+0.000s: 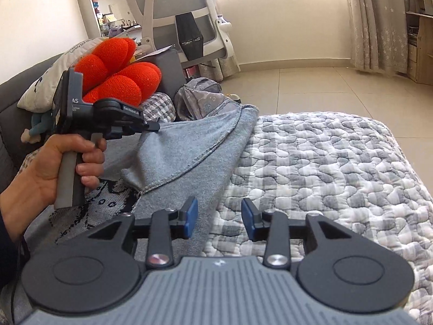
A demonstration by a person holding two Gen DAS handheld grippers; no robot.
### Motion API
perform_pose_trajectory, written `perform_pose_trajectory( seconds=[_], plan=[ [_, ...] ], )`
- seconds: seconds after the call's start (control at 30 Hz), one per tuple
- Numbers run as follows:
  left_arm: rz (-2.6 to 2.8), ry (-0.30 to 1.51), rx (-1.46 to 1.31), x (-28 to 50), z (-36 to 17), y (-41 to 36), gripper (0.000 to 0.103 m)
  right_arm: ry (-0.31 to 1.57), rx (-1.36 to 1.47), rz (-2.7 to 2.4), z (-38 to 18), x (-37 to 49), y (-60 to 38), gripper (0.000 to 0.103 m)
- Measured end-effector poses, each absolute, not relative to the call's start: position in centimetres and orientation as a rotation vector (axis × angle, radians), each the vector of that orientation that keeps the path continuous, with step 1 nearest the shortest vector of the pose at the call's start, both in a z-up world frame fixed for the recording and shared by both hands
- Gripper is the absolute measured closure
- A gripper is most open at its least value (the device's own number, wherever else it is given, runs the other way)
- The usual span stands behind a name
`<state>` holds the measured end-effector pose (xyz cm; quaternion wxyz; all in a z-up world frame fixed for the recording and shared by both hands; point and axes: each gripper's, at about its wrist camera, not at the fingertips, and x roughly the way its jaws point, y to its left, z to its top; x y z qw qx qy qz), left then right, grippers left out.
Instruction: Fold clothes
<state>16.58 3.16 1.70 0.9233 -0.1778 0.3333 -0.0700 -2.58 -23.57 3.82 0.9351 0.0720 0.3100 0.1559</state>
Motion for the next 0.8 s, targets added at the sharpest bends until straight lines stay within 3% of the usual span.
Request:
perform_pose_trajectory(
  seconds=[0.27, 0.37, 0.43, 0.6, 0.67, 0.7, 0.73, 0.8],
  plan=[
    [-0.132, 0.675, -0.591, 13.9, 3.1, 6.7, 0.096, 0.675, 0.124, 0.262, 4.3, 1.7, -24.1, 0.059],
    [-0.148, 0.702, -0.63, 12.9, 2.5, 7.0, 0.083, 0.688, 0.157, 0.271, 4.4, 1.6, -24.0, 0.059],
    [-0.181, 0.736, -0.629, 12.5, 2.0, 6.5, 0.062, 0.688, 0.167, 0.298, 4.4, 0.5, -23.5, 0.059],
    [-0.237, 0.75, -0.608, 11.8, 1.6, 4.8, 0.05, 0.653, 0.062, 0.408, 4.4, -5.7, -20.5, 0.059],
    [-0.238, 0.734, -0.552, 11.9, 1.6, 3.7, 0.052, 0.657, 0.025, 0.48, 4.2, -8.2, -19.1, 0.059],
    [-0.241, 0.726, -0.521, 12.0, 1.6, 3.1, 0.061, 0.662, 0.007, 0.52, 4.1, -9.4, -18.4, 0.059],
    [-0.252, 0.716, -0.479, 12.0, 1.7, 2.5, 0.081, 0.667, -0.011, 0.559, 4.0, -10.6, -17.7, 0.059],
    [-0.265, 0.701, -0.431, 12.0, 1.8, 1.7, 0.089, 0.653, -0.079, 0.608, 3.9, -13.0, -16.3, 0.059]
  ],
)
